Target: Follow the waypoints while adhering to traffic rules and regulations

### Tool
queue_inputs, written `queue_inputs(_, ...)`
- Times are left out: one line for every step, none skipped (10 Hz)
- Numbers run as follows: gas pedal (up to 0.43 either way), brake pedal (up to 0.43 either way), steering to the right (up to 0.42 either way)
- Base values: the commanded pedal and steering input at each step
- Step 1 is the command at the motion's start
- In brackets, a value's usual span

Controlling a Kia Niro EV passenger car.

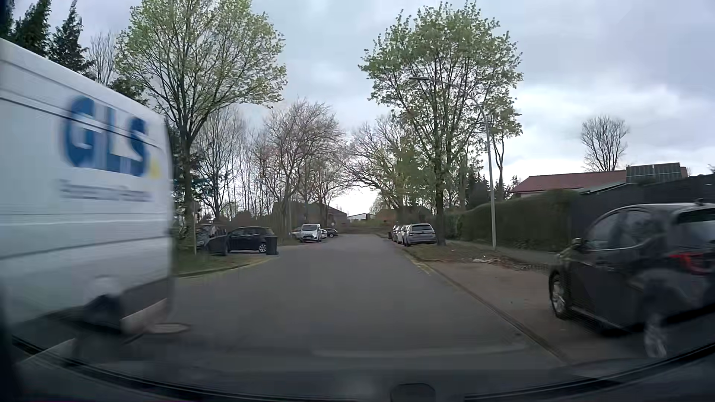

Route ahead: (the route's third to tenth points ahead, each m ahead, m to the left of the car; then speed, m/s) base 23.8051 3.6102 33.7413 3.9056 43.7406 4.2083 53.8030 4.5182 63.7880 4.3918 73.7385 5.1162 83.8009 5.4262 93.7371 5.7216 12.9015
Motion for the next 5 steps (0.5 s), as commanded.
queue_inputs(0.169,0.006,-0.012)
queue_inputs(0.169,0.000,-0.009)
queue_inputs(0.169,0.006,-0.006)
queue_inputs(0.169,0.000,-0.004)
queue_inputs(0.169,0.000,-0.002)
